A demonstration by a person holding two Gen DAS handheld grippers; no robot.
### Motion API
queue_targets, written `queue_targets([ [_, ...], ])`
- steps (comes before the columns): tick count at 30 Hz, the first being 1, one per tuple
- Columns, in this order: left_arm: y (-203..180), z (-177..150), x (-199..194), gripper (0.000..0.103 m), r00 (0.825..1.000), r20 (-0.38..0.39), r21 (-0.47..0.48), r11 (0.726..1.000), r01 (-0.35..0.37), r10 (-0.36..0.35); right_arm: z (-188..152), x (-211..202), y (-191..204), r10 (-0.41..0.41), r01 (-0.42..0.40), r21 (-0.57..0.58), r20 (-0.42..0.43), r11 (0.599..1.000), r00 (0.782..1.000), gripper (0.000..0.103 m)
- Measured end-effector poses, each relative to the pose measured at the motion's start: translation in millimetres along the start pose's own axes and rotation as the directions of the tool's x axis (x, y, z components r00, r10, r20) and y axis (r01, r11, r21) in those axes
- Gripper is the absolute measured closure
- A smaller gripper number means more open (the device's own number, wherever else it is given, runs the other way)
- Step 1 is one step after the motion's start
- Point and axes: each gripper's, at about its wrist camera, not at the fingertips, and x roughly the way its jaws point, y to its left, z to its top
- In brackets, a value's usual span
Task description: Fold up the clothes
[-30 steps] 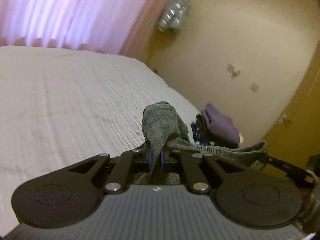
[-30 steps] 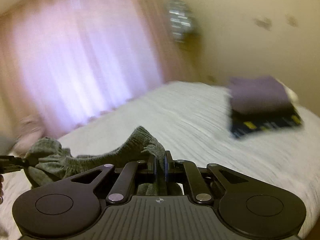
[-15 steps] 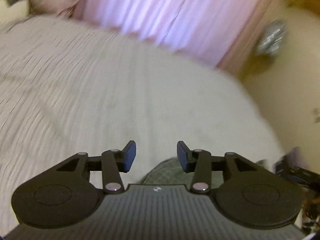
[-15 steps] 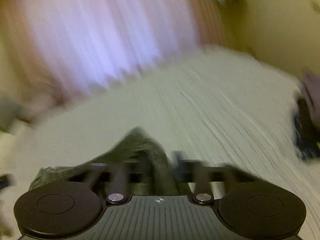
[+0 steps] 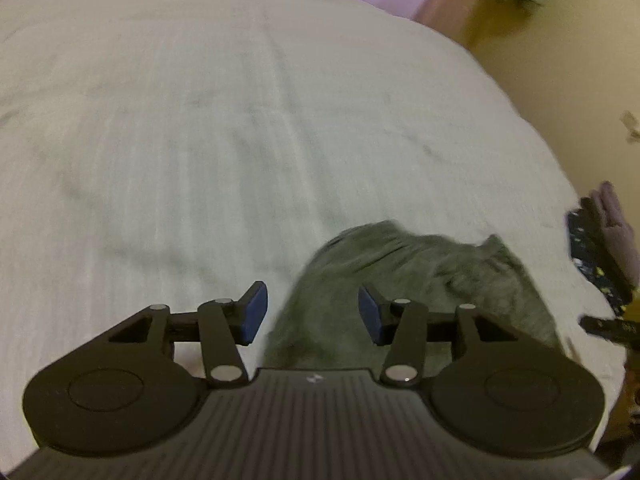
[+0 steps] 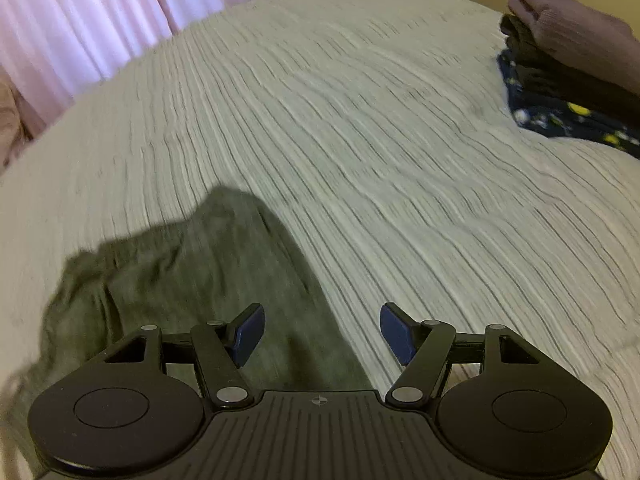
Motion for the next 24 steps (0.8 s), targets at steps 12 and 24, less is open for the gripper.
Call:
queue_targets([
  [12,-51.1,41.9,131.7,0.044,0.994,-0.045,0.113,0.988,0.104,-0.099,95.7,114.8,23.3,0.262,-0.265,-0.163,-0.044,0.95,0.964,0.035],
  [24,-67.5,40.2,70.5,0.1,0.969,0.23,0.237,0.971,0.031,-0.087,120.2,120.0,41.4,0.483,-0.464,-0.233,0.029,0.855,0.875,0.099],
])
